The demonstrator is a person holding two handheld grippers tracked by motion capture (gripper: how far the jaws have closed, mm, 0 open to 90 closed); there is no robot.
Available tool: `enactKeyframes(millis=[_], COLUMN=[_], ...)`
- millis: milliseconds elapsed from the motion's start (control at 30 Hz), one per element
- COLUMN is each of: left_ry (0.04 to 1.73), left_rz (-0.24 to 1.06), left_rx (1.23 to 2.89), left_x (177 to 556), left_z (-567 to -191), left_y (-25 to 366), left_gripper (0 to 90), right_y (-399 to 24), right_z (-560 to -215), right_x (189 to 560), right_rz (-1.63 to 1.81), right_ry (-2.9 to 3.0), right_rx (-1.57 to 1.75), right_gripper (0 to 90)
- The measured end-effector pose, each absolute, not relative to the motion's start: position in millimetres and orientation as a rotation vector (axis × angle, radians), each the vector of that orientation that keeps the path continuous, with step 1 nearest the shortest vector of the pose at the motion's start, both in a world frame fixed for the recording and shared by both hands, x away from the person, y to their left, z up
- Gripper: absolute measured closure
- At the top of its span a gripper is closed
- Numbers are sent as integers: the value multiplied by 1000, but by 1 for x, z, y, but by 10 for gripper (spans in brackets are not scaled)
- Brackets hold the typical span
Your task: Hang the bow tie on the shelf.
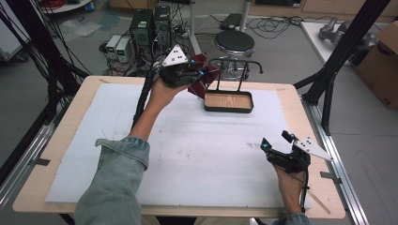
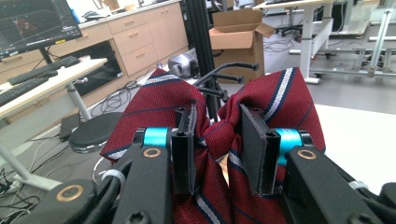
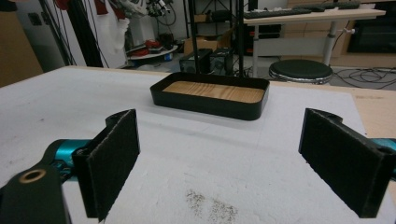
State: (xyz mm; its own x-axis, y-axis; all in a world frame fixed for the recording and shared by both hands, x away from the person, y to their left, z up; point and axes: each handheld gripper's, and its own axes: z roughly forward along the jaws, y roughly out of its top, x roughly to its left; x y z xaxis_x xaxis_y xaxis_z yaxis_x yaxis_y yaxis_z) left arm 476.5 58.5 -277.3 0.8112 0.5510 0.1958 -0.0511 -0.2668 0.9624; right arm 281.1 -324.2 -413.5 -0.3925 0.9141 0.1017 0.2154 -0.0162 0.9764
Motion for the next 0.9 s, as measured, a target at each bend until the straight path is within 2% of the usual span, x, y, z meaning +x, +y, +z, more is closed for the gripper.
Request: enactKeyframes(millis=[900], left_ry=[523], left_rz=[732], left_rx=[1727], left_x=[531], left_z=[-282], left_y=[32], left_gripper=[672], right_y=[-331], right_z=[-411], right_x=[279], right_rz=[1474], right_ry=[1632], right_rx=[1199], right_gripper=[114])
